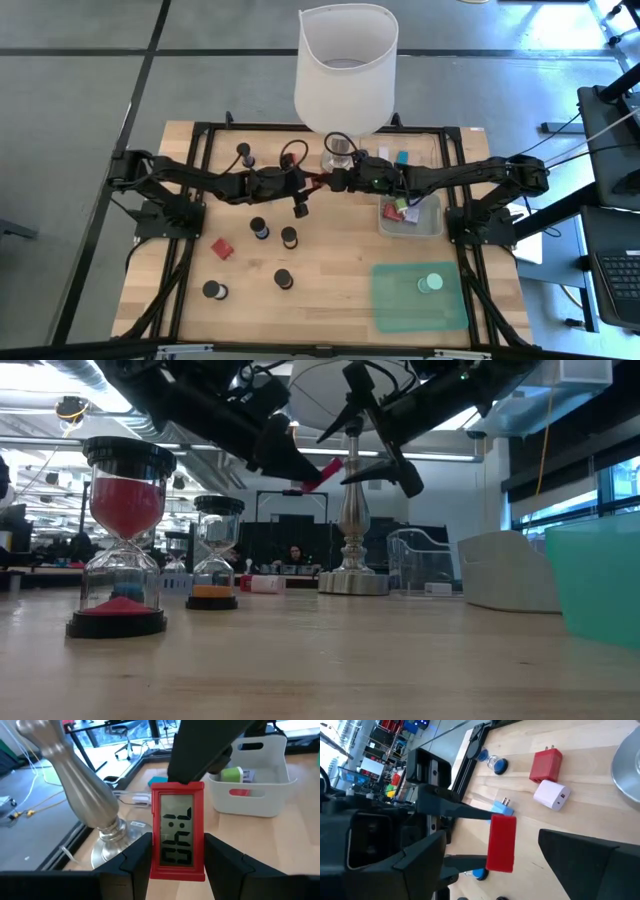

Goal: Pick & Place Office items
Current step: Put the red timer into the transparent bin

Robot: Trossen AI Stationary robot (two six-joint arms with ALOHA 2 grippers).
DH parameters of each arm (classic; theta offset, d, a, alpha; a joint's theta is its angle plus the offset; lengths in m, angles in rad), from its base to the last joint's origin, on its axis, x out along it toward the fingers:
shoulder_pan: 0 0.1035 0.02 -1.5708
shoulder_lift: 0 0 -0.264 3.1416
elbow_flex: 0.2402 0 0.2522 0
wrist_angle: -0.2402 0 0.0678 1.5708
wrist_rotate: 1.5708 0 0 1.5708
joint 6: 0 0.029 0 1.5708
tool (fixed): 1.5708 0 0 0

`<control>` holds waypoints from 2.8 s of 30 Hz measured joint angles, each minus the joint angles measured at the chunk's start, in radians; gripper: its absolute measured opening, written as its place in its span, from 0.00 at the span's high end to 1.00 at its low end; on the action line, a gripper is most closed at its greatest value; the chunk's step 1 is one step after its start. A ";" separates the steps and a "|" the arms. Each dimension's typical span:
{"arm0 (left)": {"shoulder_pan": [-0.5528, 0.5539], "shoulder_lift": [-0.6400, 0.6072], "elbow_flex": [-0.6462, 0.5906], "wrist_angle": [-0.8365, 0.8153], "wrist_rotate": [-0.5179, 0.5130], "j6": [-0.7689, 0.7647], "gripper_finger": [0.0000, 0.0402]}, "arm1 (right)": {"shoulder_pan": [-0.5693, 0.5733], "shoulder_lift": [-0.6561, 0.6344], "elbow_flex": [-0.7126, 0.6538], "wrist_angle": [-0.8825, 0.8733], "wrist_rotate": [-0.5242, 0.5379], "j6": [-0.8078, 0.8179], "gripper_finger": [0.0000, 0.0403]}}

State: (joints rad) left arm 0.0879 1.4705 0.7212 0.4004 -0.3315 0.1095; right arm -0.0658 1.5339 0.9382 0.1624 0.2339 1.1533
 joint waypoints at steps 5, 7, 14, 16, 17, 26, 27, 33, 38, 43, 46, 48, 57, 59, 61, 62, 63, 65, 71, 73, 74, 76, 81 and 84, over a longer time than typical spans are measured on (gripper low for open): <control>-0.001 0.003 0.000 0.008 0.010 0.009 0.62 | 0.000 0.000 0.000 -0.011 0.011 0.003 0.21; -0.001 0.003 0.000 0.017 0.012 0.011 0.62 | 0.000 0.000 0.000 -0.012 0.012 0.003 0.23; -0.001 0.002 0.000 0.039 0.011 0.052 0.62 | 0.000 0.000 0.000 -0.013 0.010 0.003 0.35; -0.001 0.002 0.000 0.039 0.011 0.053 0.62 | 0.000 0.000 0.000 -0.013 0.009 0.003 0.40; -0.001 0.002 0.000 0.039 0.011 0.053 0.62 | 0.000 0.000 0.000 -0.014 0.009 0.003 0.42; -0.001 0.002 0.000 0.047 0.011 0.072 0.62 | 0.000 0.000 0.000 -0.014 -0.014 0.003 0.62; -0.001 0.002 0.000 0.047 0.011 0.073 0.62 | 0.000 0.000 0.000 -0.014 -0.014 0.002 0.64; -0.001 0.002 0.000 0.045 0.010 0.083 0.62 | 0.000 0.000 0.000 -0.018 -0.022 0.003 0.77; -0.004 0.002 0.000 0.046 0.024 0.125 0.60 | -0.001 0.000 0.000 -0.035 -0.029 0.011 0.83; -0.020 0.002 0.000 0.058 0.042 0.110 0.55 | -0.006 0.000 0.000 -0.062 -0.040 0.016 0.81; -0.024 -0.005 0.000 0.052 0.047 0.080 0.51 | -0.027 -0.009 0.000 -0.086 -0.044 -0.001 0.81; -0.024 -0.015 0.000 0.049 0.043 0.046 0.49 | -0.046 -0.027 0.000 -0.114 -0.050 -0.021 0.82; -0.023 -0.097 0.000 -0.100 -0.012 -0.069 0.47 | -0.133 -0.208 0.000 -0.452 -0.044 -0.117 0.81; -0.023 -0.117 0.000 -0.150 -0.021 -0.100 0.47 | -0.146 -0.266 0.000 -0.552 -0.013 -0.132 0.81; -0.022 -0.141 0.000 -0.213 -0.054 -0.142 0.47 | -0.161 -0.322 0.001 -0.661 0.036 -0.143 0.82; -0.021 -0.151 0.000 -0.235 -0.079 -0.165 0.47 | -0.168 -0.348 0.001 -0.721 0.069 -0.144 0.82; -0.021 -0.161 0.000 -0.258 -0.106 -0.185 0.47 | -0.175 -0.370 0.001 -0.775 0.098 -0.141 0.82; -0.021 -0.181 0.000 -0.307 -0.163 -0.211 0.47 | -0.190 -0.406 0.001 -0.885 0.153 -0.116 0.82; -0.020 -0.219 0.000 -0.354 -0.236 -0.220 0.47 | -0.241 -0.417 0.000 -1.061 0.223 -0.095 0.81; -0.020 -0.223 0.000 -0.355 -0.236 -0.220 0.47 | -0.256 -0.400 0.000 -1.086 0.242 -0.100 0.81; -0.020 -0.224 0.000 -0.353 -0.236 -0.219 0.47 | -0.263 -0.390 0.000 -1.094 0.250 -0.109 0.81; -0.020 -0.224 0.000 -0.353 -0.238 -0.219 0.47 | -0.278 -0.369 0.000 -1.103 0.257 -0.125 0.81; -0.020 -0.224 0.000 -0.353 -0.255 -0.229 0.47 | -0.307 -0.302 0.000 -1.124 0.256 -0.171 0.81; -0.020 -0.224 0.000 -0.353 -0.255 -0.238 0.47 | -0.316 -0.268 0.000 -1.128 0.255 -0.189 0.81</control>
State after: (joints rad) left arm 0.0681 1.2461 0.7212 0.0476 -0.5865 -0.1286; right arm -0.3822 1.2658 0.9386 -0.9657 0.4886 0.9639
